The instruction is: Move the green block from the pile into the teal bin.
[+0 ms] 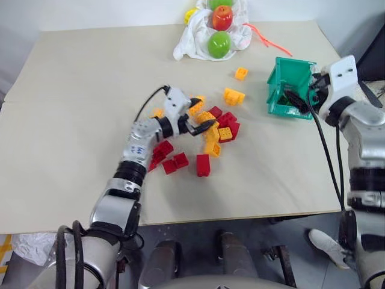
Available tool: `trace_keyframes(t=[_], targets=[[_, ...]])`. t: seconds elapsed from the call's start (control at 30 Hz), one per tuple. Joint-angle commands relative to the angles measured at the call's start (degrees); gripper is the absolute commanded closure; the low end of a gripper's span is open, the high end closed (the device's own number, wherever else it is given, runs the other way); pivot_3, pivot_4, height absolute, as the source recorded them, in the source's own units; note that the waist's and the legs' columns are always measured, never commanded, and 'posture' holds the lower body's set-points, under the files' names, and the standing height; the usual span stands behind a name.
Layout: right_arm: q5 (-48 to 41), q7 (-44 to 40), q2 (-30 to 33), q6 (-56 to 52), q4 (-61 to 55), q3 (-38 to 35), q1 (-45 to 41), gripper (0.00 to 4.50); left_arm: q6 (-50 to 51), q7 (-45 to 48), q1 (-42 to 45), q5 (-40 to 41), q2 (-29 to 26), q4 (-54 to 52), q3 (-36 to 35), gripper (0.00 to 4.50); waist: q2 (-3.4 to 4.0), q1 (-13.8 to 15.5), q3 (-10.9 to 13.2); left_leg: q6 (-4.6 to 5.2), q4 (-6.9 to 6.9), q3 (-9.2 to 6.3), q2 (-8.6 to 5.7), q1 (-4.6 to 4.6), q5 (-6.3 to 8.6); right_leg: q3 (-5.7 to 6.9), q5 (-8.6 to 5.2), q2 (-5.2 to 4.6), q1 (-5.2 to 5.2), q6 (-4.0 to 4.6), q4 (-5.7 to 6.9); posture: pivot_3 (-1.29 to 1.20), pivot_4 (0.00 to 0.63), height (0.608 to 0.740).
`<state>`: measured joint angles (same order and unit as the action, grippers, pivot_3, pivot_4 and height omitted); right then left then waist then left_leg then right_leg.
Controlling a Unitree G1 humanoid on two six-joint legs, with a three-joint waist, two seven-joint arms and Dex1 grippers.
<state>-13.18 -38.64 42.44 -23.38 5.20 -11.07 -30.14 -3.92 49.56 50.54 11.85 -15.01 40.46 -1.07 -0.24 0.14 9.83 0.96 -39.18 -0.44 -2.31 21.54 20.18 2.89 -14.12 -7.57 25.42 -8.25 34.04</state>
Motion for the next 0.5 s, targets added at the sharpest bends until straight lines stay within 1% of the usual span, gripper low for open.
trace_keyframes(t=[0.03,0.13,0.23,0.37,0.5], targets=[[-7.7,-7.8,3.0,-3.9,-15.3,-4.9,12.3,0.02,2.8,5.4,-2.8,4.6,-6.1,-5.7,-4.1,0.00,0.00,0.0,0.0,0.00,-0.01,0.00,-0.01,-0.02,0.00,0.00,0.00,0.01,-0.02,0.00,0.01,0.00,0.150,0.740],[-13.6,-14.0,3.9,-5.0,-21.3,-8.0,22.7,0.02,4.0,10.1,-6.8,6.9,-11.9,-8.7,-6.4,0.00,0.00,-0.1,0.0,0.00,-0.01,0.01,-0.02,-0.08,0.00,-0.01,0.01,0.02,-0.10,-0.01,0.00,0.00,0.150,0.740],[-14.4,-17.7,4.7,-3.3,-21.9,-8.5,28.5,0.02,4.8,13.0,-10.1,7.3,-16.7,-8.7,-7.7,0.00,0.02,-0.2,0.0,0.03,-0.02,0.00,-0.02,-0.40,0.01,-0.06,0.10,0.02,-0.41,0.05,-0.06,0.00,0.150,0.740],[-13.3,-22.7,5.8,2.1,-19.2,-7.8,32.6,0.02,5.3,16.3,-14.1,8.0,-21.1,-7.5,-9.5,0.00,-0.05,-0.1,0.1,0.13,-0.03,-0.35,0.08,-0.88,0.00,-0.08,0.29,0.03,-1.02,0.05,-0.26,0.00,0.150,0.740],[-14.1,-21.8,3.5,5.7,-17.5,-8.0,30.5,0.02,3.6,19.8,-19.8,9.0,-23.4,-11.8,-10.3,0.00,-0.05,-0.1,0.1,0.17,-0.02,-0.36,0.18,-0.97,0.04,-0.15,0.29,0.00,-1.03,0.05,-0.21,0.00,0.150,0.740]])
